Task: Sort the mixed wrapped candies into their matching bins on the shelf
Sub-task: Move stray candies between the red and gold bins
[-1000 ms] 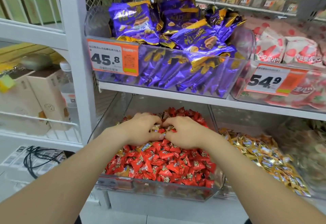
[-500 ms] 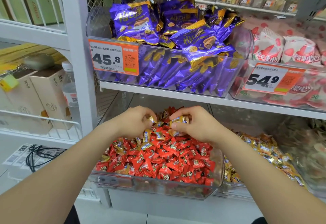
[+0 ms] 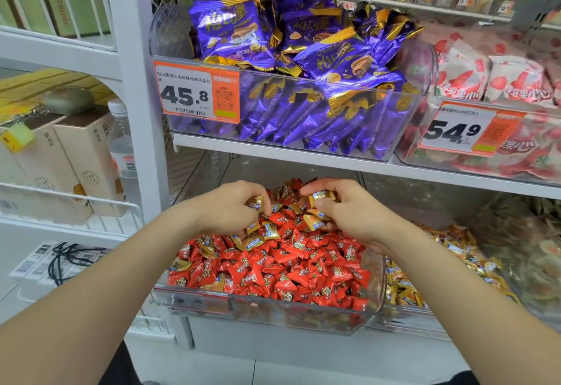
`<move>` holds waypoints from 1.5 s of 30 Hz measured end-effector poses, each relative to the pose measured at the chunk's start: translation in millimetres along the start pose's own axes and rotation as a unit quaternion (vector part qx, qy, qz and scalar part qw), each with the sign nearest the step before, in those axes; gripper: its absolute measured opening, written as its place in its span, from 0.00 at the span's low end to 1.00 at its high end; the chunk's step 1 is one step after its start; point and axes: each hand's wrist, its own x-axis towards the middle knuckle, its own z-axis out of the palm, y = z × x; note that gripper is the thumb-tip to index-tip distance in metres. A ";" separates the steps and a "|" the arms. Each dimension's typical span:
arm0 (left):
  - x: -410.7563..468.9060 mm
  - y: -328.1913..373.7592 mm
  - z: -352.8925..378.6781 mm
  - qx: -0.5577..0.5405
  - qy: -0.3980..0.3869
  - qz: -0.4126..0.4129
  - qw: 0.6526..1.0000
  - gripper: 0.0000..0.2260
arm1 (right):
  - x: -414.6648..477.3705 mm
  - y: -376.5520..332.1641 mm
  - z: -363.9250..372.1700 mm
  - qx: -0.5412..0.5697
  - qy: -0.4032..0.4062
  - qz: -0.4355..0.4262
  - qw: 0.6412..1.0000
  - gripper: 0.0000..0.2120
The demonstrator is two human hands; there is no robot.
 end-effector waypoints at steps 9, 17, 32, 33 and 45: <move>1.0 6.2 3.4 -0.149 0.011 -0.040 0.988 0.08 | -9.2 -12.0 9.2 -0.282 -0.037 -0.072 0.956 0.14; -0.1 10.7 -3.3 -0.097 0.050 -0.062 0.992 0.14 | -9.3 -26.8 14.0 -0.242 0.005 -0.096 0.966 0.08; -10.6 -16.5 6.8 0.262 -0.052 -0.031 0.963 0.25 | -9.7 -35.4 34.9 0.248 -0.142 0.085 0.954 0.07; -9.8 -16.9 6.5 0.259 -0.052 -0.024 0.964 0.23 | -8.5 -35.4 35.4 0.238 -0.139 0.092 0.957 0.08; -14.1 -11.2 -1.3 0.174 0.093 0.000 0.980 0.22 | -0.4 -44.5 47.5 -0.041 -0.020 -0.008 0.999 0.12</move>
